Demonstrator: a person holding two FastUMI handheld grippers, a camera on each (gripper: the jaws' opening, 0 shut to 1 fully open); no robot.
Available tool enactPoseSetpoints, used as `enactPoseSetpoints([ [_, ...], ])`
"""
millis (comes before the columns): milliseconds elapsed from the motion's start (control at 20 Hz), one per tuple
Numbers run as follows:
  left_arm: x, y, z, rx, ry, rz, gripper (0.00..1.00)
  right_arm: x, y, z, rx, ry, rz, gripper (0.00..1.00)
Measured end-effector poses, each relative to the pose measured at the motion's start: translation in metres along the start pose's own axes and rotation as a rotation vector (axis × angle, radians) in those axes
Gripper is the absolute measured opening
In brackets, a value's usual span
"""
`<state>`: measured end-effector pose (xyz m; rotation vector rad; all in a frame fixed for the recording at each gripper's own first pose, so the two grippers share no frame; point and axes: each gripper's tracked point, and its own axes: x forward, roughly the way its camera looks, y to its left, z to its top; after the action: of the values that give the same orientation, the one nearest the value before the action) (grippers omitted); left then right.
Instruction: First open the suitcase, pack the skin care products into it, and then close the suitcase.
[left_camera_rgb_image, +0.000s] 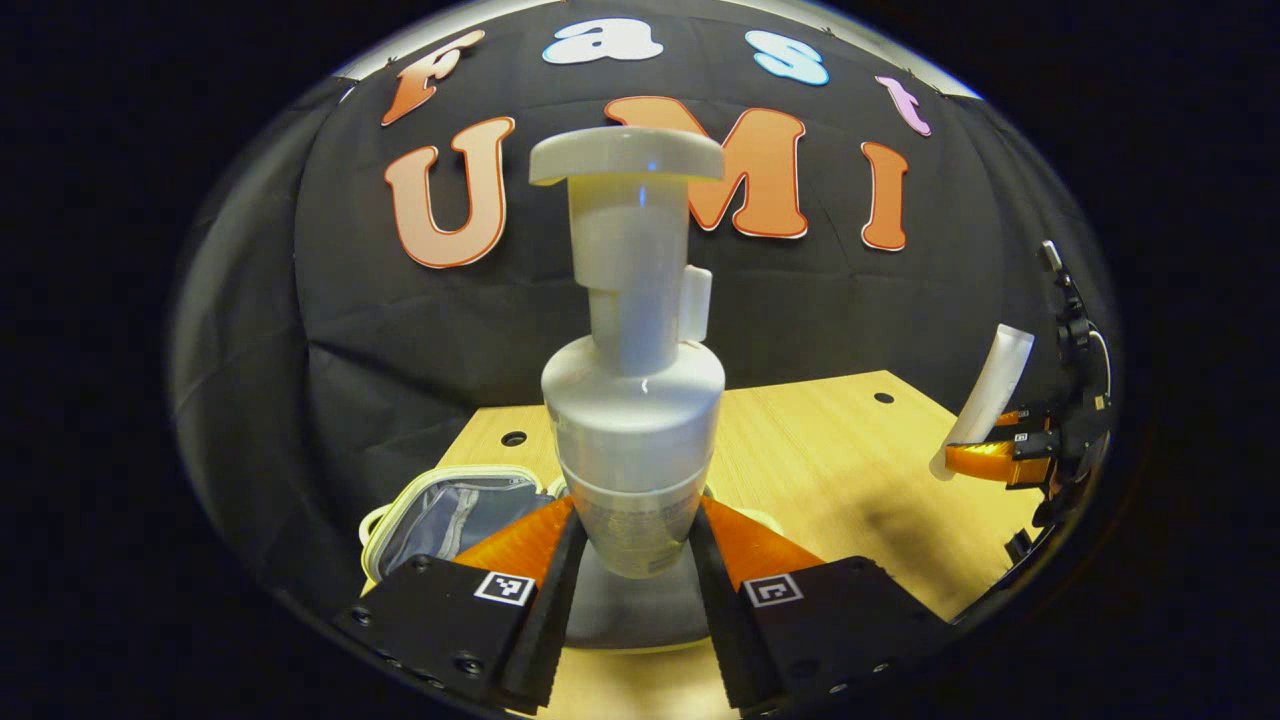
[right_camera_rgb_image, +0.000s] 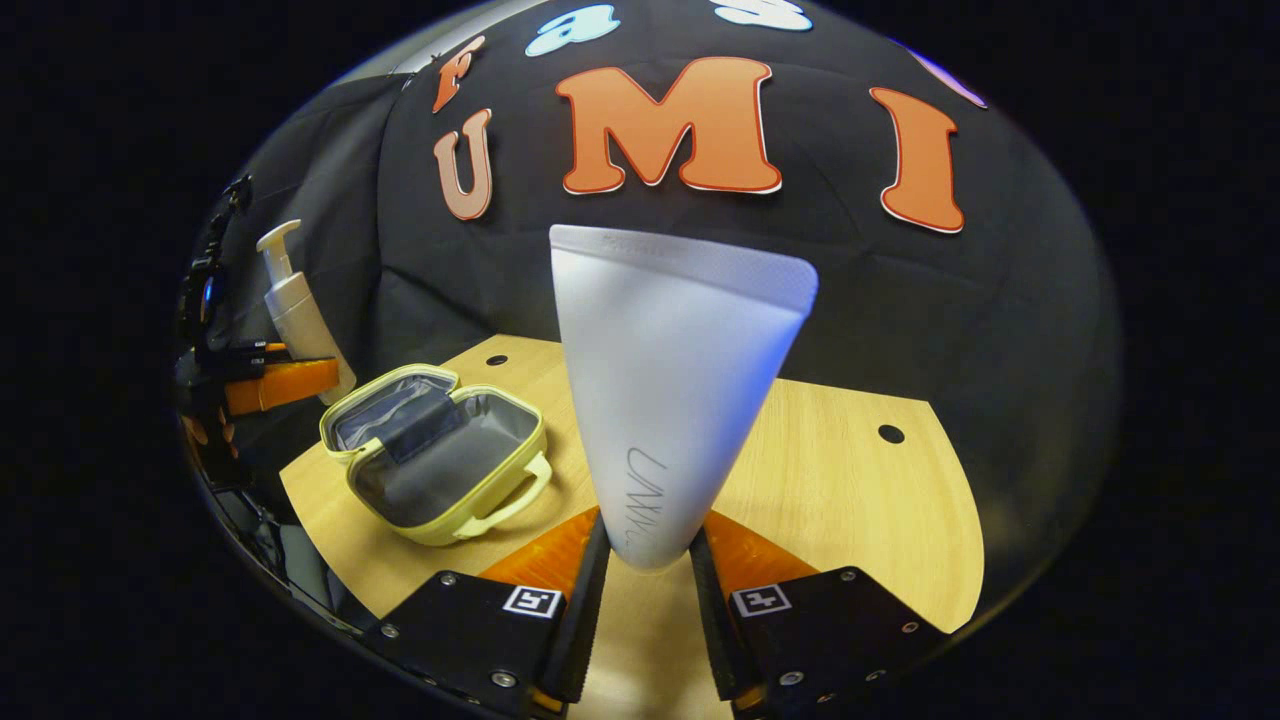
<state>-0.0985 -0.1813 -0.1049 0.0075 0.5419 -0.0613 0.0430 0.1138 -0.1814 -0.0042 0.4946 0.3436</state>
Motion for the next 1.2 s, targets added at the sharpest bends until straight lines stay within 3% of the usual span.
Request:
enactPoseSetpoints([
  [450,0.027,0.057,-0.023,0.031,0.062,-0.134,0.60,0.023,0.100,0.028,-0.001,0.009,0.012,0.48],
  [900,0.065,0.053,-0.078,0.015,0.237,-0.289,0.61,0.055,0.176,0.024,0.082,0.046,0.012,0.48],
  [1200,0.081,0.048,-0.128,0.008,0.387,-0.343,0.61,0.066,0.196,0.011,0.106,0.104,0.046,0.48],
])
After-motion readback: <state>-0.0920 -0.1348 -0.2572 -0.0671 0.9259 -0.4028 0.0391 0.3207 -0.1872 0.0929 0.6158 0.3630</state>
